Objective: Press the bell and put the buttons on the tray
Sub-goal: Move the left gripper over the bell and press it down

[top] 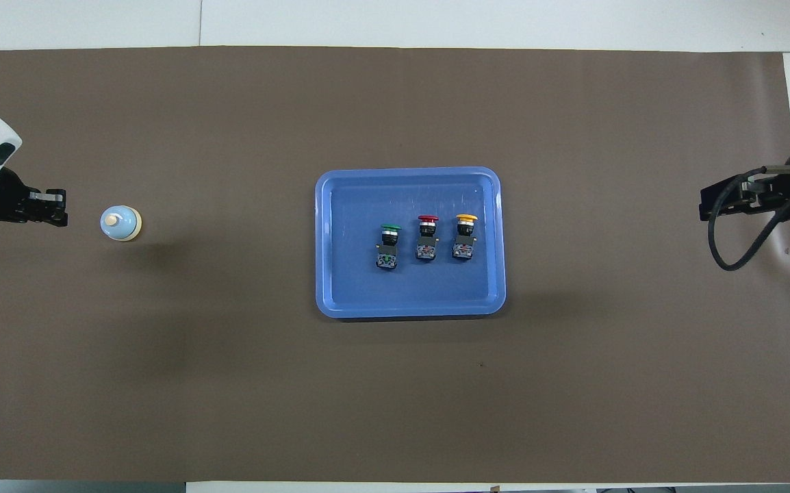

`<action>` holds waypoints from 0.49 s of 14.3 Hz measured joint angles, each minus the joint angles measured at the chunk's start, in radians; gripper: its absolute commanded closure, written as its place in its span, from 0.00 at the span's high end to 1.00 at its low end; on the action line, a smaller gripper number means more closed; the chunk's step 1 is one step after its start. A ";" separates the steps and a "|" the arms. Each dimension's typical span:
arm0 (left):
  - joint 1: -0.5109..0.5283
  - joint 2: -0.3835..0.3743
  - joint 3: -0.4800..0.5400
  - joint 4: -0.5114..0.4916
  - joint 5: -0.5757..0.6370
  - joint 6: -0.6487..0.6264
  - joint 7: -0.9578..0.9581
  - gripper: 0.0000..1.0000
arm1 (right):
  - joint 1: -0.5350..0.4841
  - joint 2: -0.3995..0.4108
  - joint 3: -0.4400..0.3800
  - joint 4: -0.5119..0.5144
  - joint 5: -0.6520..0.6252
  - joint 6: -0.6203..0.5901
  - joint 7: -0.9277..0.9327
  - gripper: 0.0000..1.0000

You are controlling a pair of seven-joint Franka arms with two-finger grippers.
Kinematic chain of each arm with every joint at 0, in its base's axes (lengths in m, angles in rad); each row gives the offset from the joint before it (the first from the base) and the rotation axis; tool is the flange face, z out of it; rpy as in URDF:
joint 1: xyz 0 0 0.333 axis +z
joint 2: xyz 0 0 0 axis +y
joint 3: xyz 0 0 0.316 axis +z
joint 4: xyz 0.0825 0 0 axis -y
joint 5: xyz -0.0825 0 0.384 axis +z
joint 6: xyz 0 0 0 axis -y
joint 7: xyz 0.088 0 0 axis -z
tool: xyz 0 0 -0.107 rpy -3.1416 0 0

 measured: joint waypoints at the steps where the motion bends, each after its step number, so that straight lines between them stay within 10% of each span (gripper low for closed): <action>1: 0.000 0.012 -0.001 -0.004 0.000 0.015 0.000 0.00 | 0.000 0.000 0.000 0.000 0.000 0.000 0.000 1.00; 7: -0.007 0.049 -0.006 -0.082 0.000 0.150 0.000 0.00 | 0.000 0.000 0.000 0.000 0.000 0.000 0.000 1.00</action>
